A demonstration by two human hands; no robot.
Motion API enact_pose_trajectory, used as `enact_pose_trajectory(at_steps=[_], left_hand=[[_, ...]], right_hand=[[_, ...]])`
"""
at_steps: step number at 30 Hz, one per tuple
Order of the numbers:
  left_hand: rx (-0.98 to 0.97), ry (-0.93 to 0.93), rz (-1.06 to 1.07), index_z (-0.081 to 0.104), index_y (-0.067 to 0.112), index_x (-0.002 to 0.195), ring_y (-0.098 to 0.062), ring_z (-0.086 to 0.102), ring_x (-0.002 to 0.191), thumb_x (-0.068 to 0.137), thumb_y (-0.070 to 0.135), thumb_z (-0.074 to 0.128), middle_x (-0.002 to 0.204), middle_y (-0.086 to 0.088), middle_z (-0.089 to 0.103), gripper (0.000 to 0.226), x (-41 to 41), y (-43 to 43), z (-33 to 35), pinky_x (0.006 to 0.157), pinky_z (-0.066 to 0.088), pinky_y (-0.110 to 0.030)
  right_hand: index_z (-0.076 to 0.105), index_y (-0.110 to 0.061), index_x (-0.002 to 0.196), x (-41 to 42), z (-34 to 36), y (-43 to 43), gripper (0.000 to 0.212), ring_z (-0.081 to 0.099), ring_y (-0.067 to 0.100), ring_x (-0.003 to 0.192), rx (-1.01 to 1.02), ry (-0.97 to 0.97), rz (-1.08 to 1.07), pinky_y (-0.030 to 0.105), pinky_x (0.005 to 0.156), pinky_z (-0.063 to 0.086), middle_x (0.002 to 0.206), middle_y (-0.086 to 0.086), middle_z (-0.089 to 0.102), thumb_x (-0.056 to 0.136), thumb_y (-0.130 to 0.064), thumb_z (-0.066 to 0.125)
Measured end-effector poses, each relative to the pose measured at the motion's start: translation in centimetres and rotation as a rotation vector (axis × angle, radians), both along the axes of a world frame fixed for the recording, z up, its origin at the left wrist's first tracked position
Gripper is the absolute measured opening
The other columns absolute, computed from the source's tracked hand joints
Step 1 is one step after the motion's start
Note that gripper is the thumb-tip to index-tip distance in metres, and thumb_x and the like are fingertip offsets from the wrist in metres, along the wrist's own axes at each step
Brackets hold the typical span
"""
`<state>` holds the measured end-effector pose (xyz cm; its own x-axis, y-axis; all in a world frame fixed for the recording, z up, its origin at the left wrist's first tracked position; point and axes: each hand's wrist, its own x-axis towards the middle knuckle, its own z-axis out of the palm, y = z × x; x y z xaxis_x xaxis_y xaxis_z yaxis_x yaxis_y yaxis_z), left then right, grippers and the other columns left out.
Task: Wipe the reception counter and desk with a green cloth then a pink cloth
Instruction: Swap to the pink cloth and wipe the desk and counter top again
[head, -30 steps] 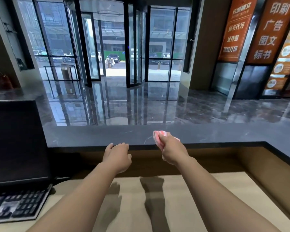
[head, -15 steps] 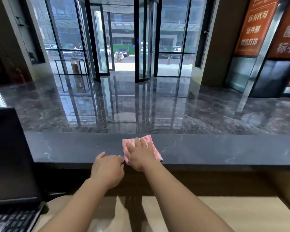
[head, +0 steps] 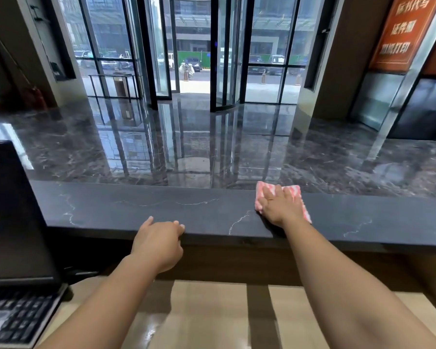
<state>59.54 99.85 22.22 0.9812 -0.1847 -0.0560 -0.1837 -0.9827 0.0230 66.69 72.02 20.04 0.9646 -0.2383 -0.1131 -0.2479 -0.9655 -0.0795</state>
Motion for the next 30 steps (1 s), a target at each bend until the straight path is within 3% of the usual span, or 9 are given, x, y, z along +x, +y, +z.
enact_pose_trajectory(at_steps=[5,12,17,22,30], left_hand=[[-0.024,0.0,0.001,0.027,0.029,0.15,-0.009,0.025,0.143,0.1,0.021,0.039,0.157,0.008,0.026,0.051,-0.7,0.0,-0.2,0.12,0.0,-0.038],[-0.037,0.016,-0.056,0.022,0.027,0.151,-0.01,0.021,0.145,0.098,0.017,0.04,0.158,0.006,0.021,0.056,-0.9,0.8,-0.3,0.12,-0.002,-0.039],[-0.106,0.064,-0.12,0.025,0.027,0.151,-0.01,0.019,0.146,0.096,0.01,0.043,0.158,0.005,0.023,0.06,-0.7,1.8,-0.1,0.12,-0.004,-0.039],[-0.159,0.063,-0.166,0.031,0.024,0.149,-0.01,0.023,0.144,0.097,0.01,0.041,0.156,0.005,0.029,0.055,-0.2,2.7,0.7,0.119,-0.004,-0.035],[-0.132,0.028,-0.074,0.016,0.017,0.153,-0.014,0.008,0.148,0.098,0.009,0.038,0.161,-0.001,0.013,0.059,0.5,8.0,1.2,0.12,-0.002,-0.036]], right_hand=[[-0.002,-0.033,0.156,0.0,0.4,2.8,0.054,-0.011,0.029,0.15,0.081,0.028,-0.043,0.052,0.118,-0.012,0.163,0.006,-0.011,0.104,-0.04,0.014],[-0.004,-0.033,0.156,-1.4,0.4,15.1,0.058,-0.014,0.029,0.149,0.062,0.044,0.346,0.053,0.116,-0.013,0.163,0.008,-0.012,0.104,-0.04,0.021],[-0.003,-0.033,0.156,-3.2,0.1,15.7,0.056,-0.01,0.026,0.15,0.05,0.015,0.399,0.05,0.119,-0.009,0.164,0.005,-0.009,0.105,-0.041,0.02],[-0.002,-0.033,0.156,-4.7,-0.7,10.6,0.054,-0.008,0.025,0.151,0.003,-0.037,0.286,0.05,0.12,-0.005,0.164,0.005,-0.006,0.105,-0.041,0.016],[-0.002,-0.03,0.156,-2.4,0.2,10.6,0.056,-0.01,0.029,0.15,0.073,0.008,-0.035,0.053,0.118,-0.008,0.163,0.007,-0.011,0.105,-0.039,0.018]])
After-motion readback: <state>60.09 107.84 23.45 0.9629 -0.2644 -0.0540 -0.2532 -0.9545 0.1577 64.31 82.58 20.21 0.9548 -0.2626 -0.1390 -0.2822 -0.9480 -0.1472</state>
